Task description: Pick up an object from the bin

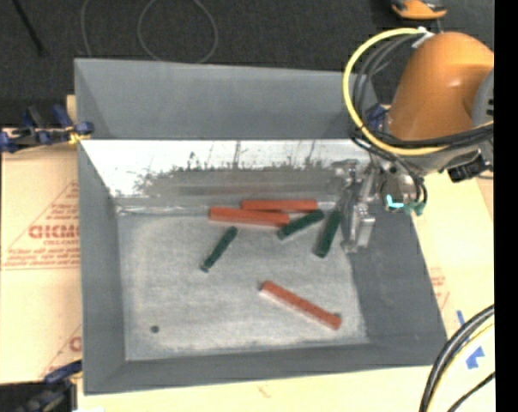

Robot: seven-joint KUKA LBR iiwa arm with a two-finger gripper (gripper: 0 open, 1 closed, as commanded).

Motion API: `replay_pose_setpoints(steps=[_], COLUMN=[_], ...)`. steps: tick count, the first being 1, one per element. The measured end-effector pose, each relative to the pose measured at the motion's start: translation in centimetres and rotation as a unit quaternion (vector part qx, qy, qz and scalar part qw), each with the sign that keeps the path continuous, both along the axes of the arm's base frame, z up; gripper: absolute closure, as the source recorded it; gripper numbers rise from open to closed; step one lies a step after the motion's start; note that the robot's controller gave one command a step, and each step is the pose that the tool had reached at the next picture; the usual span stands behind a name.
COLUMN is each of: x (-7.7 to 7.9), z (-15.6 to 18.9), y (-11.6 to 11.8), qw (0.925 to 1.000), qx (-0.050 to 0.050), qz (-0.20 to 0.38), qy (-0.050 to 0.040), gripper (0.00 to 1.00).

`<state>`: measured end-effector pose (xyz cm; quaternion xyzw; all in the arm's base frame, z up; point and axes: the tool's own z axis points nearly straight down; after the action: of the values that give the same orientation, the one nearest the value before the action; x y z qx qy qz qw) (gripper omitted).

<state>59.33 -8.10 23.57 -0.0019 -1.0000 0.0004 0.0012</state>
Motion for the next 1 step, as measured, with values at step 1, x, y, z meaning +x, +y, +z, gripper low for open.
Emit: replay_pose_setpoints(steps=[1], x=[0.19], z=[-16.5], y=[0.83], qw=[0.9951], qx=[-0.001], qz=[0.098], qy=[-0.0081], gripper=[0.0])
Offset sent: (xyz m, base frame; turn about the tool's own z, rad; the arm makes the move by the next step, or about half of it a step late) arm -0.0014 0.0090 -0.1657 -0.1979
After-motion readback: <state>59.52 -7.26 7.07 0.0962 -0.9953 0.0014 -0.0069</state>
